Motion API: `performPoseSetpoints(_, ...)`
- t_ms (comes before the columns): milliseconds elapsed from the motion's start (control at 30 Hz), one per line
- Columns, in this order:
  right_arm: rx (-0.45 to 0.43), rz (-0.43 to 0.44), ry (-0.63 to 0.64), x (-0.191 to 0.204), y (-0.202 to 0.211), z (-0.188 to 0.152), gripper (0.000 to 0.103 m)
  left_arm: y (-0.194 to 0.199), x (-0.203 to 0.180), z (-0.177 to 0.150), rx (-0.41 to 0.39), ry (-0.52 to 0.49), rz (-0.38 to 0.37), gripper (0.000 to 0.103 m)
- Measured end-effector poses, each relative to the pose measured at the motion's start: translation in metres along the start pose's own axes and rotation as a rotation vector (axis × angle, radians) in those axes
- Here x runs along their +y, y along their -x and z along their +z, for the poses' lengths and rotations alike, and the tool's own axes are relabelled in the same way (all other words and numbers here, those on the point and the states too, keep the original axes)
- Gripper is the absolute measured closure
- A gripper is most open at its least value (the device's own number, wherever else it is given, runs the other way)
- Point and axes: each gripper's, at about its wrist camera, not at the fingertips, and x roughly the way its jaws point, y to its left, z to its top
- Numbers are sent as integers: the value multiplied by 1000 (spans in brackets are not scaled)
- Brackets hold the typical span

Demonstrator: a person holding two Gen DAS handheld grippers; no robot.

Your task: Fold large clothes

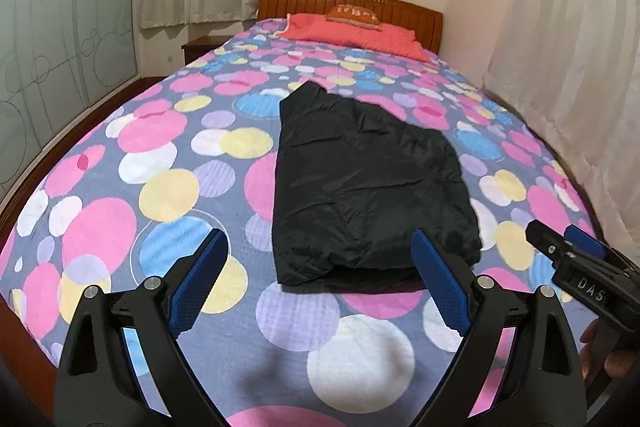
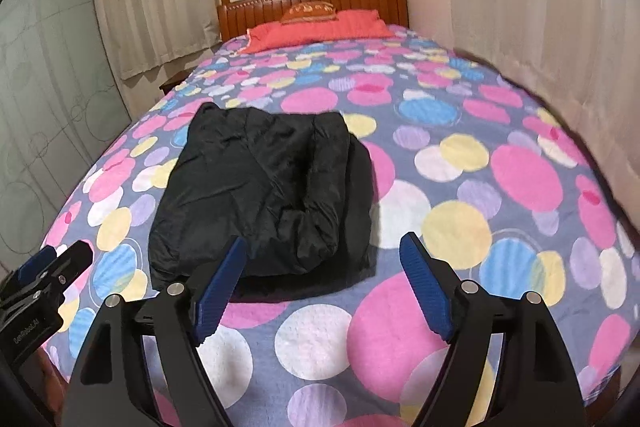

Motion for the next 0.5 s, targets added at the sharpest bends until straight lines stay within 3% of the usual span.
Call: performPoseSetpoints(500,-22,-17,41,9,14,3,23,7,-10,6,-10,-6,-8,10)
